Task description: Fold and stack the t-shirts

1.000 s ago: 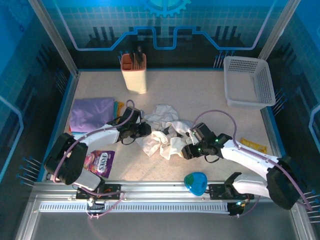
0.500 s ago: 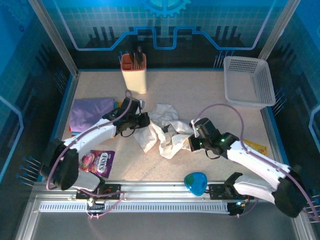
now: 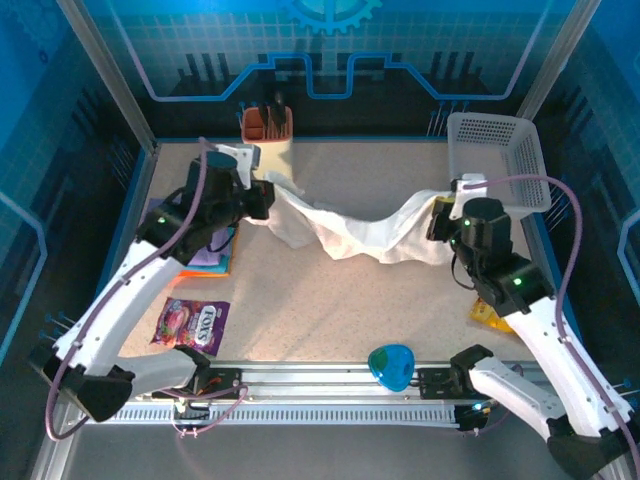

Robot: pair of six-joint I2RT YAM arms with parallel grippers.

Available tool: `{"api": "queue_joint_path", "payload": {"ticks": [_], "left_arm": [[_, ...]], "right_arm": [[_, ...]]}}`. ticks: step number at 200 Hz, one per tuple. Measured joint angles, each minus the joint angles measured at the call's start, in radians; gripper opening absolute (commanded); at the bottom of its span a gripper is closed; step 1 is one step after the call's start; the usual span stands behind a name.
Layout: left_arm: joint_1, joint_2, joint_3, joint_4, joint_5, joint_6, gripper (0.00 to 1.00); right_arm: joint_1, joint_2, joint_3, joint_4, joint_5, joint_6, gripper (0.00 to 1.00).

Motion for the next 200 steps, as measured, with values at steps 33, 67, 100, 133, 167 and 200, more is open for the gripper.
{"api": "queue_joint_path", "payload": {"ticks": [33, 67, 100, 133, 167, 200], "left_arm": [[0.0, -0.05, 0.116, -0.052, -0.05, 0.043, 0.05], [0.0, -0.094, 0.201, -0.06, -0.05, 0.092, 0.08], [0.0, -0.177, 0.208, -0.045, -0.006, 0.13, 0.08], [0.0, -0.224, 0.224, -0.011, 0.05, 0.151, 0.09], [0.0, -0.195, 0.247, 0.026, 0.051, 0.176, 0.1], [0.013, -0.102, 0.206, 0.065, 0.04, 0.177, 0.11]], "right_arm": [[-0.017, -0.049, 0.065, 0.023, 0.062, -0.032, 0.0], [-0.017, -0.153, 0.055, 0.111, 0.081, -0.074, 0.0], [-0.017, -0.255, 0.048, 0.169, 0.056, -0.122, 0.0], [-0.017, -0.303, 0.048, 0.187, 0.023, -0.148, 0.0], [-0.017, -0.3, 0.048, 0.181, 0.029, -0.141, 0.0], [-0.017, -0.206, 0.063, 0.109, 0.082, -0.088, 0.06]]}}
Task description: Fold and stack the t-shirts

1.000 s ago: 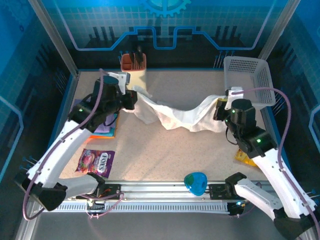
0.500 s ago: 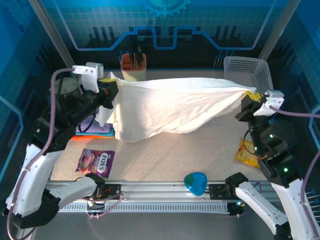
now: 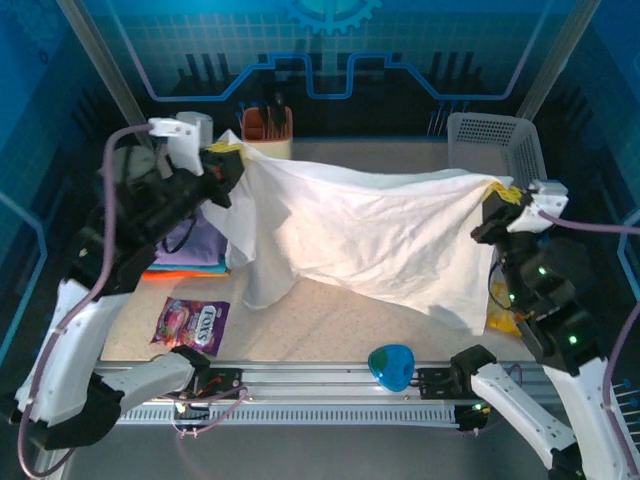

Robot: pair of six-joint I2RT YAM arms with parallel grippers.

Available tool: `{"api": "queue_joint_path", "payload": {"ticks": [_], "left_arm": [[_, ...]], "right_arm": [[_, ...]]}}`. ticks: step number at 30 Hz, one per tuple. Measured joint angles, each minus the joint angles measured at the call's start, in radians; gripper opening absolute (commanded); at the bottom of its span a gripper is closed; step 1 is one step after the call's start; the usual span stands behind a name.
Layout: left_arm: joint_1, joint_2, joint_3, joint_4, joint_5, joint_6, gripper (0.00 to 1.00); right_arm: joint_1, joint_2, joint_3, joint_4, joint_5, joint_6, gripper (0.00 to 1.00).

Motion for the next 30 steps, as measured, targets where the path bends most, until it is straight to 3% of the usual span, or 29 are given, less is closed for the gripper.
{"api": "queue_joint_path", "payload": {"ticks": [9, 11, 12, 13, 14, 16, 19, 22, 30], "left_arm": [[0.092, 0.234, -0.216, 0.063, 0.017, -0.01, 0.13], [0.098, 0.311, -0.224, 0.086, 0.024, -0.008, 0.25], [0.101, 0.349, -0.224, 0.101, 0.024, -0.005, 0.36], [0.105, 0.386, -0.223, 0.118, 0.024, -0.003, 0.57], [0.108, 0.417, -0.221, 0.126, 0.023, -0.002, 0.67], [0.113, 0.482, -0.195, 0.118, 0.02, -0.008, 0.75], [0.115, 0.513, -0.174, 0.105, 0.02, -0.016, 0.77], [0.114, 0.462, -0.207, 0.096, 0.024, -0.043, 0.78], [0.107, 0.121, -0.554, -0.027, 0.071, -0.201, 0.75]], "right_arm": [[-0.042, 0.284, -0.069, -0.07, 0.018, 0.112, 0.04], [-0.071, 0.354, -0.085, -0.066, 0.0, 0.138, 0.04], [-0.089, 0.393, -0.089, -0.061, -0.005, 0.153, 0.07], [-0.105, 0.431, -0.089, -0.059, -0.01, 0.167, 0.19], [-0.117, 0.46, -0.089, -0.052, -0.016, 0.182, 0.31], [-0.144, 0.52, -0.084, -0.047, -0.033, 0.199, 0.54], [-0.17, 0.577, -0.063, -0.055, -0.073, 0.216, 0.9], [-0.173, 0.575, -0.061, -0.063, -0.131, 0.216, 1.0], [-0.172, 0.453, -0.138, -0.143, -0.311, 0.212, 1.0]]}}
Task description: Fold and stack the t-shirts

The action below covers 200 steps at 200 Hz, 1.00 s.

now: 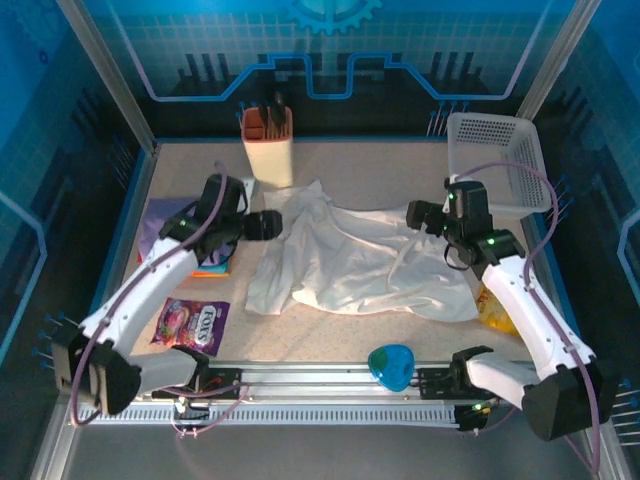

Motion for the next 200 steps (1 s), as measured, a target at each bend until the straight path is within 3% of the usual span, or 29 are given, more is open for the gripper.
{"api": "queue_joint_path", "payload": {"ticks": [36, 78, 145, 161, 177, 186, 200], "left_arm": [[-0.095, -0.131, -0.187, -0.124, 0.032, -0.156, 0.74], [-0.213, -0.204, -0.369, -0.149, 0.041, -0.353, 0.75], [-0.277, -0.086, -0.493, -0.027, 0.001, -0.508, 0.74], [-0.277, -0.047, -0.493, 0.015, -0.042, -0.514, 0.71], [-0.277, 0.0, -0.493, 0.057, -0.075, -0.517, 0.64], [-0.277, 0.026, -0.492, 0.073, -0.089, -0.51, 0.58], [-0.277, 0.071, -0.482, 0.086, -0.11, -0.497, 0.48]], "right_arm": [[0.003, -0.018, -0.091, -0.141, -0.086, 0.051, 1.0], [0.002, -0.003, -0.211, -0.253, -0.131, 0.123, 1.0], [0.002, 0.029, -0.39, -0.223, -0.209, 0.298, 0.85], [0.002, 0.071, -0.409, -0.188, -0.226, 0.318, 0.74], [0.002, 0.117, -0.416, -0.151, -0.246, 0.322, 0.54], [0.002, 0.138, -0.416, -0.134, -0.254, 0.332, 0.37], [0.002, 0.153, -0.416, -0.113, -0.266, 0.333, 0.23]]}}
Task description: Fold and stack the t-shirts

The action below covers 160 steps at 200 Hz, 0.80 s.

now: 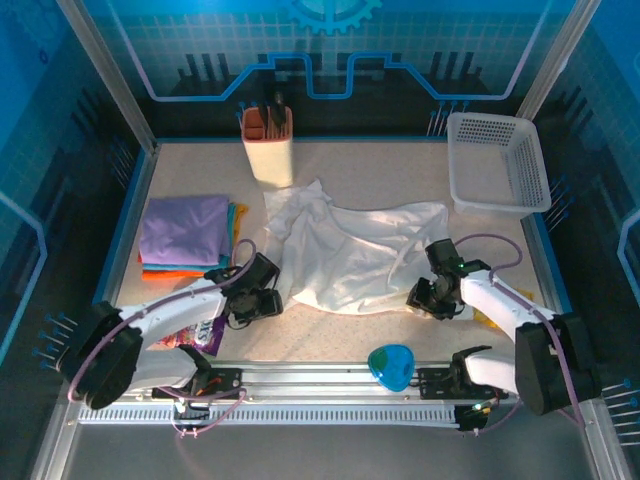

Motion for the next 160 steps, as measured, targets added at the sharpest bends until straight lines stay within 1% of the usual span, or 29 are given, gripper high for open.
{"api": "queue_joint_path", "payload": {"ticks": [7, 13, 22, 30, 41, 57, 77, 95, 109, 123, 138, 143, 150, 154, 160], "left_arm": [[0.0, 0.019, 0.011, 0.0, -0.011, 0.006, 0.39], [0.0, 0.027, 0.021, -0.002, -0.017, 0.017, 0.3], [0.0, 0.033, 0.04, -0.008, -0.029, 0.023, 0.19], [0.001, 0.03, 0.063, -0.022, -0.039, 0.032, 0.12], [0.001, 0.017, 0.103, -0.055, -0.049, 0.062, 0.07], [0.012, -0.021, 0.181, -0.127, -0.053, 0.097, 0.06], [0.061, -0.057, 0.314, -0.217, -0.01, 0.157, 0.05], [0.119, -0.059, 0.441, -0.267, 0.043, 0.215, 0.04], [0.163, -0.046, 0.52, -0.294, 0.078, 0.256, 0.05], [0.211, 0.005, 0.61, -0.325, 0.105, 0.3, 0.08], [0.273, 0.102, 0.712, -0.34, 0.139, 0.349, 0.11], [0.29, 0.137, 0.745, -0.34, 0.152, 0.358, 0.15], [0.316, 0.191, 0.79, -0.338, 0.165, 0.38, 0.25], [0.33, 0.224, 0.817, -0.339, 0.173, 0.382, 0.34], [0.351, 0.28, 0.861, -0.336, 0.178, 0.402, 0.4]], "right_arm": [[0.0, 0.001, 0.0, 0.008, -0.003, -0.002, 0.13], [0.0, 0.0, 0.0, 0.011, -0.002, -0.003, 0.08], [0.0, -0.008, 0.0, 0.012, -0.002, -0.016, 0.0], [0.0, -0.021, 0.001, 0.01, 0.001, -0.022, 0.0], [-0.001, -0.047, 0.006, -0.003, 0.003, -0.025, 0.0], [-0.005, -0.085, 0.045, -0.048, 0.01, -0.045, 0.0], [-0.023, -0.118, 0.131, -0.096, 0.013, -0.074, 0.0], [-0.059, -0.114, 0.232, -0.125, 0.01, -0.104, 0.0], [-0.093, -0.08, 0.327, -0.142, 0.006, -0.134, 0.0], [-0.131, -0.009, 0.431, -0.148, -0.003, -0.168, 0.0], [-0.166, 0.072, 0.519, -0.142, -0.015, -0.195, 0.0], [-0.176, 0.098, 0.544, -0.139, -0.019, -0.201, 0.0], [-0.189, 0.138, 0.573, -0.128, -0.026, -0.209, 0.0], [-0.194, 0.158, 0.587, -0.123, -0.029, -0.212, 0.01], [-0.203, 0.199, 0.61, -0.111, -0.034, -0.216, 0.04]]}}
